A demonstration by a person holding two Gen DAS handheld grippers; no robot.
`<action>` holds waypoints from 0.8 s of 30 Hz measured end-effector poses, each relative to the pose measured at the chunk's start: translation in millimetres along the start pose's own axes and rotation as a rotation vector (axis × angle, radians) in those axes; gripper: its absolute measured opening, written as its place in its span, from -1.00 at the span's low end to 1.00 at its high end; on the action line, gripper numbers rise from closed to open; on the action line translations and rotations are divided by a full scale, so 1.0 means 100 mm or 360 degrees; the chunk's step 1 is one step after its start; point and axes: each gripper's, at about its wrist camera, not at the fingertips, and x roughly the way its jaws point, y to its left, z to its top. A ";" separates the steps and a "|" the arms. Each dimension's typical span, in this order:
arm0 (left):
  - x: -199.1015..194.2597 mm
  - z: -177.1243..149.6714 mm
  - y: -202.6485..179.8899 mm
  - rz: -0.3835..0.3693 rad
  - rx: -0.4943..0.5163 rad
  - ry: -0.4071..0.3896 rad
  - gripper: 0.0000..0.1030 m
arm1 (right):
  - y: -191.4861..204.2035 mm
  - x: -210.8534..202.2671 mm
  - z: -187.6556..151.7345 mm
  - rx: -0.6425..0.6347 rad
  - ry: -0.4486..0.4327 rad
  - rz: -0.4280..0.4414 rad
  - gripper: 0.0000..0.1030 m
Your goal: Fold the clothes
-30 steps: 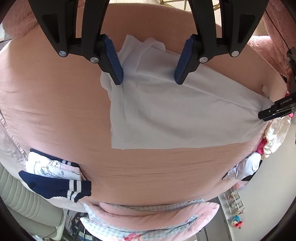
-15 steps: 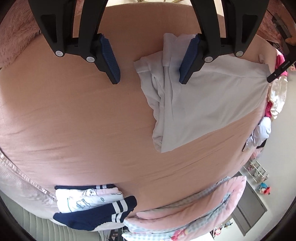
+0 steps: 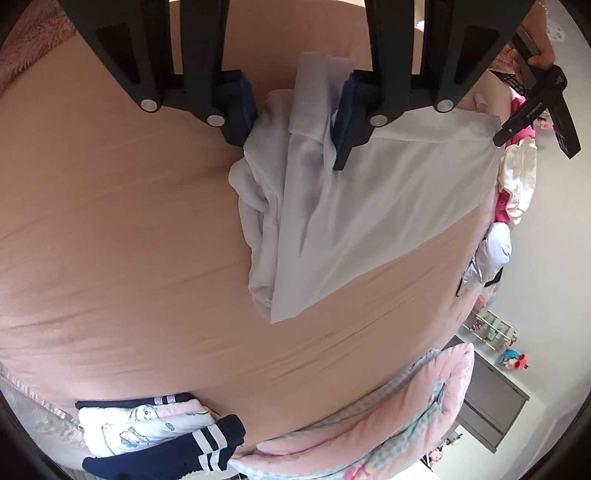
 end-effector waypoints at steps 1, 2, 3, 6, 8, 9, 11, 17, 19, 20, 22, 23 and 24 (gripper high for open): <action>0.00 0.00 0.00 -0.0007 -0.0005 0.0000 -0.12 | 0.03 -0.02 0.02 -0.0014 -0.0010 0.0001 -0.43; 0.00 0.00 0.00 -0.0014 -0.0002 -0.0002 -0.12 | 0.06 -0.05 0.04 -0.0015 -0.0021 0.0002 -0.44; 0.00 0.00 -0.01 -0.0021 0.0001 -0.0004 -0.12 | 0.13 -0.09 0.06 -0.0033 -0.0041 0.0004 -0.45; 0.01 0.01 -0.02 -0.0042 0.0004 -0.0011 -0.12 | 0.51 -0.26 0.16 -0.0211 -0.0125 0.0004 -0.47; 0.00 0.04 -0.02 -0.0066 -0.0001 -0.0025 -0.12 | 0.88 -0.30 0.20 -0.0365 -0.0149 0.0031 -0.48; -0.01 0.05 -0.02 -0.0078 -0.0004 -0.0033 -0.12 | 1.09 -0.29 0.21 -0.0448 -0.0148 0.0046 -0.48; -0.04 0.08 -0.02 -0.0103 -0.0010 -0.0047 -0.12 | 1.48 -0.11 0.16 -0.0617 -0.0109 0.0040 -0.48; -0.22 0.13 0.02 -0.0195 -0.0005 -0.0162 -0.12 | 2.10 0.74 -0.21 -0.0887 0.0238 -0.0048 -0.35; -0.29 0.15 0.04 -0.0226 -0.0003 -0.0201 -0.12 | 2.17 0.67 -0.27 -0.0918 0.0189 -0.0044 -0.24; -0.32 0.15 0.04 -0.0241 -0.0002 -0.0221 -0.12 | 2.17 0.57 -0.26 -0.0909 0.0175 0.0011 -0.23; -0.38 0.17 0.06 -0.0272 -0.0001 -0.0260 -0.12 | 2.11 0.31 -0.21 -0.0832 0.0137 0.0206 -0.20; -0.34 0.17 0.00 -0.0341 -0.0002 -0.0232 -0.12 | 2.08 0.17 -0.18 -0.0786 0.0113 0.0312 -0.19; -0.28 0.17 -0.07 -0.0418 -0.0003 -0.0197 -0.12 | 2.03 0.06 -0.15 -0.0745 0.0076 0.0356 -0.10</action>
